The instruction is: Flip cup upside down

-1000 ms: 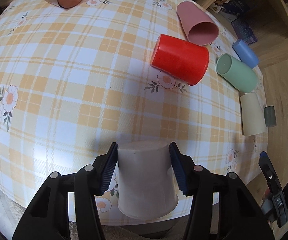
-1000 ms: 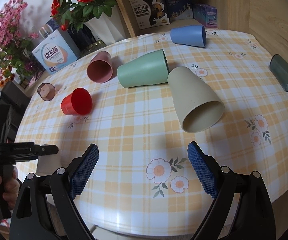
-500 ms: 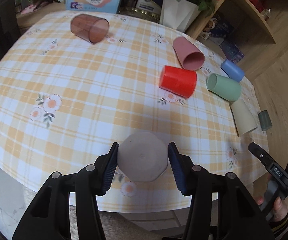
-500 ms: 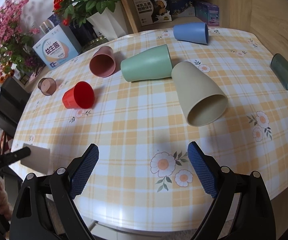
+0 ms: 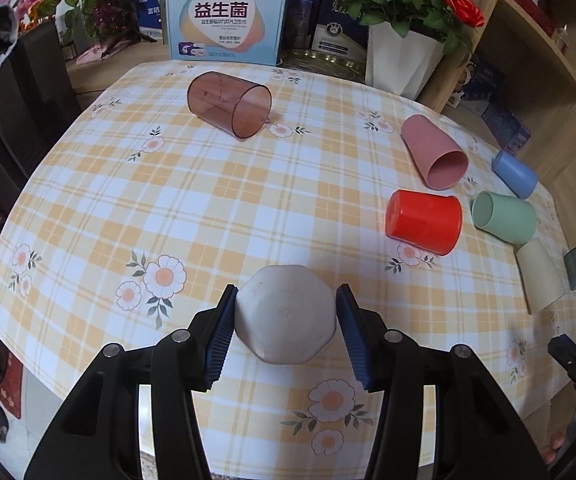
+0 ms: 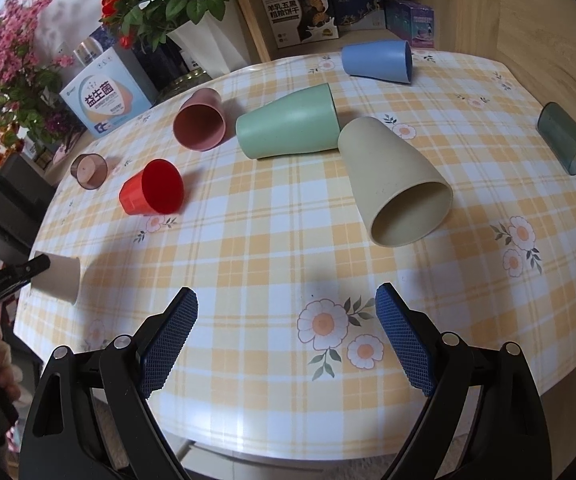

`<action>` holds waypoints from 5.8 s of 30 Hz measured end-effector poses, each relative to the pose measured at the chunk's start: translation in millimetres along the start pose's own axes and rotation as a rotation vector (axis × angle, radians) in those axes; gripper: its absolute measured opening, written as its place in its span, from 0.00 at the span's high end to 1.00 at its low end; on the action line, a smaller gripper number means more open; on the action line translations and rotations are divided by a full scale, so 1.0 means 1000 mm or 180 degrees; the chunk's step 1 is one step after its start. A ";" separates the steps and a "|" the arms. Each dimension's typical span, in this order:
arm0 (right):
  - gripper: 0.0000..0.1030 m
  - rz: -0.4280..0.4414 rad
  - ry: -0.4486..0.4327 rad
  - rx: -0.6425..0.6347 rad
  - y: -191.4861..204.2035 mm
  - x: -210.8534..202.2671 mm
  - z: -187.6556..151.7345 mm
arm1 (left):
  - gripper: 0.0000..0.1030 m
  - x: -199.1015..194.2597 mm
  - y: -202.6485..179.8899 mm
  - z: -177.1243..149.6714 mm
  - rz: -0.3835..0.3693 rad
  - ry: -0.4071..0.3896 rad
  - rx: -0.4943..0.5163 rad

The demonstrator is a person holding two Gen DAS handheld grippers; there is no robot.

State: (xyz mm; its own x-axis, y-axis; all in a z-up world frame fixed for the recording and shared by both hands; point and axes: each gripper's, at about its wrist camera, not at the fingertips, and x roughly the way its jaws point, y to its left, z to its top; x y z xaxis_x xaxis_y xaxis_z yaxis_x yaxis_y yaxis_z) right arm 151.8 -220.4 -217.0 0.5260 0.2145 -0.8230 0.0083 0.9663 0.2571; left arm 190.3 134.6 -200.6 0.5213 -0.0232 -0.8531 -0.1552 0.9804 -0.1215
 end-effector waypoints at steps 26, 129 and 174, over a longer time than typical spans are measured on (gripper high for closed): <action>0.15 0.0020 -0.0011 0.0135 -0.010 -0.002 -0.003 | 0.53 0.023 -0.039 -0.010 0.0420 -0.0098 0.0355; 0.15 -0.0385 -0.1657 -0.0430 0.049 -0.259 -0.041 | 0.06 -0.265 -0.111 -0.084 -0.0341 -0.1674 0.0846; 0.15 -0.0379 -0.1637 -0.0435 0.052 -0.257 -0.045 | 0.06 -0.268 -0.106 -0.088 -0.0212 -0.1759 0.0779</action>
State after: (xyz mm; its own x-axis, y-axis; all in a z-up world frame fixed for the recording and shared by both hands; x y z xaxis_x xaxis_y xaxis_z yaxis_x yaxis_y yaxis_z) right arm -21.8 -218.9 -14.9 0.8766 0.0383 -0.4797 0.0006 0.9967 0.0808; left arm -6.7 19.3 -3.7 0.8919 -0.0453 -0.4500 0.0561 0.9984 0.0107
